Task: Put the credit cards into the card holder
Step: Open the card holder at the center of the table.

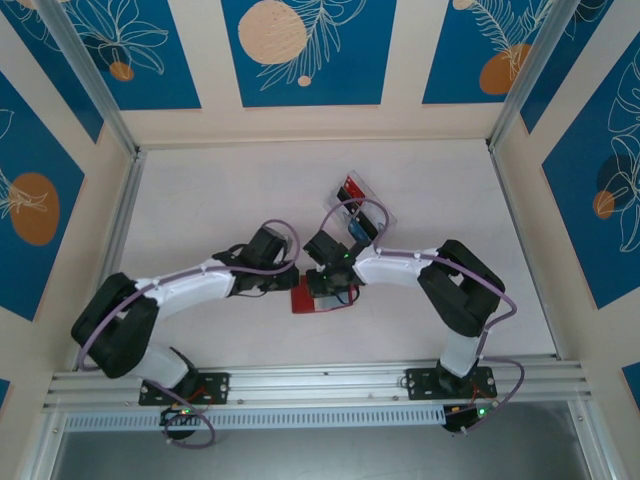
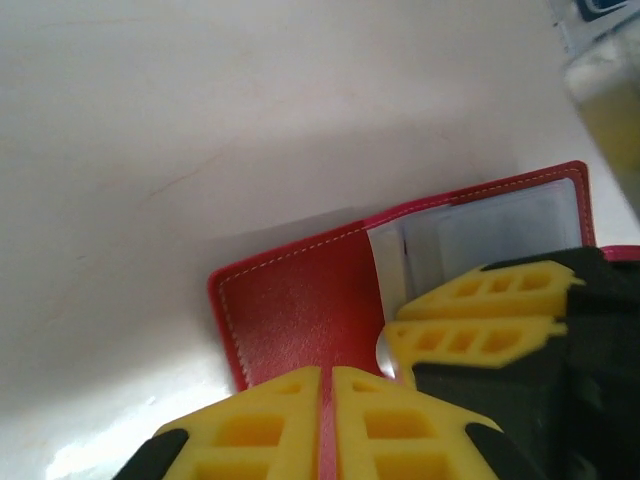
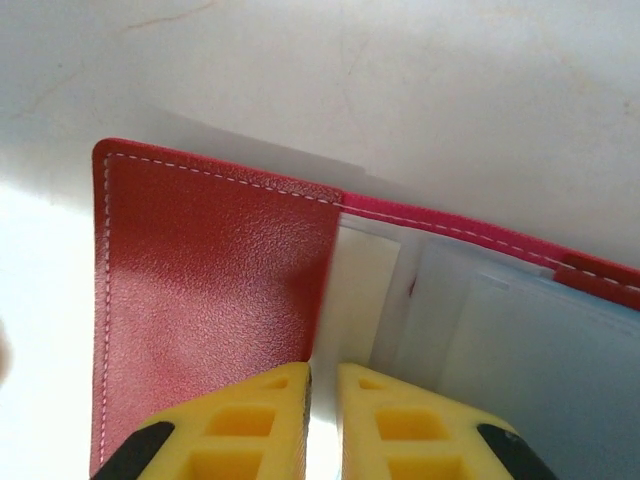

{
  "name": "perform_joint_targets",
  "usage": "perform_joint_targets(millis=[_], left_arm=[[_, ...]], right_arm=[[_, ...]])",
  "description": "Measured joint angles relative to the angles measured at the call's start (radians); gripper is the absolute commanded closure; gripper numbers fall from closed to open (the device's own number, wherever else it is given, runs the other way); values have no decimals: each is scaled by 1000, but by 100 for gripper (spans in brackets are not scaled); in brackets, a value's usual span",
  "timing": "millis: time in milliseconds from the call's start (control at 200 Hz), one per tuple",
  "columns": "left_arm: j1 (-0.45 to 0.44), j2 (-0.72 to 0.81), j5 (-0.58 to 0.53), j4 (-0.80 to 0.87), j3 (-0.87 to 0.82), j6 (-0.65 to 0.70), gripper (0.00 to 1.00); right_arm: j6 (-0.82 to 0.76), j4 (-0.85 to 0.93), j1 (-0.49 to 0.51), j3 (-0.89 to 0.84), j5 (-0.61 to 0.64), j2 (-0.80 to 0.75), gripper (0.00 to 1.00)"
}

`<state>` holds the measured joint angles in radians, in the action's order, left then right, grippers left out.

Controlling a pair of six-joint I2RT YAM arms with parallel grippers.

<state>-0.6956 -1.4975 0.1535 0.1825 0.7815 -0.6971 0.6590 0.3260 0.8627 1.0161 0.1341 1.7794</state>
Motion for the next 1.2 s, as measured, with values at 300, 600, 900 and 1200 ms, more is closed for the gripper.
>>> perform_joint_targets(millis=[300,600,900,1200], left_arm=[[3,-163,40,-100,16,-3,96],[6,-152,60,-233,-57,-30,96],[6,-143,64,-277,-84,-31,96],[6,-143,64,-282,-86,-31,96]], right_arm=[[-50,24,-29,-34,-56,-108,71],[-105,114,-89,-11,-17,-156,96],[-97,172,-99,3,109,-53,100],[-61,184,-91,10,184,-46,100]])
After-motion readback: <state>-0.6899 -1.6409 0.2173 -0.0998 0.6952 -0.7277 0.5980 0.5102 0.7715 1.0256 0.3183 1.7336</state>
